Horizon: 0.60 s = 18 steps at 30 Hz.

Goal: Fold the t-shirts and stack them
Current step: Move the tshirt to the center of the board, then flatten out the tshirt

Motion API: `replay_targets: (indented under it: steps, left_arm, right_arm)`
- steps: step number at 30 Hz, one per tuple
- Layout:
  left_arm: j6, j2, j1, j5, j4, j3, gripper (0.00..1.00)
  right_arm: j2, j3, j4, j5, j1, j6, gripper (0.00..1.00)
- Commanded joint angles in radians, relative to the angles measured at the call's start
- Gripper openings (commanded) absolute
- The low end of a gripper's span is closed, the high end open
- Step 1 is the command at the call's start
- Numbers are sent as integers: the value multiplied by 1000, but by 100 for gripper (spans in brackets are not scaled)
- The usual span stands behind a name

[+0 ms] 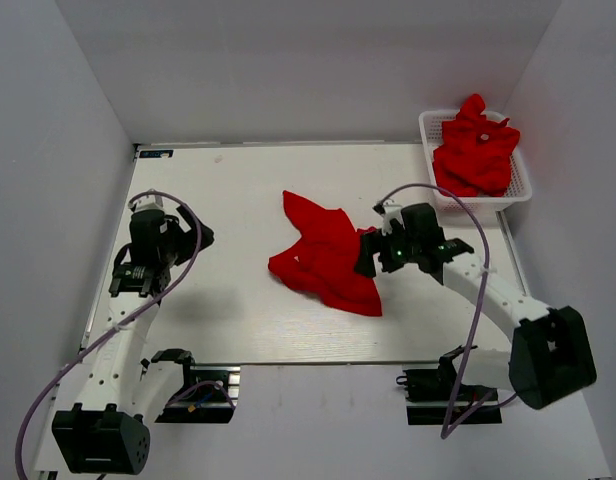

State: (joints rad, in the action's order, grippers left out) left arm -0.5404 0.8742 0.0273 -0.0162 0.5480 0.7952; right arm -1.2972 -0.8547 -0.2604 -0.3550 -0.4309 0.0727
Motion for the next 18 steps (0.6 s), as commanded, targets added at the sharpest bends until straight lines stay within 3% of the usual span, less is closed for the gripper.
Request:
replay_targets:
  steps: [1, 6, 7, 10, 14, 18]
  left_arm:
    - [-20, 5, -4, 42, -20, -16, 100]
    - [54, 126, 5, 252, -186, -66, 100]
    - [91, 169, 5, 348, -251, -77, 100]
    - [118, 212, 40, 433, -353, -103, 100]
    - [141, 285, 144, 446, -392, -113, 100]
    - [152, 391, 264, 351, -411, -123, 100]
  right_arm:
    - [175, 58, 199, 132, 4, 67, 90]
    - [230, 105, 72, 347, 8, 226, 90]
    - [231, 114, 56, 350, 9, 254, 90]
    - [234, 143, 20, 421, 12, 297, 90]
    - [211, 154, 32, 409, 12, 306, 90]
    - [182, 160, 35, 329, 9, 248, 90]
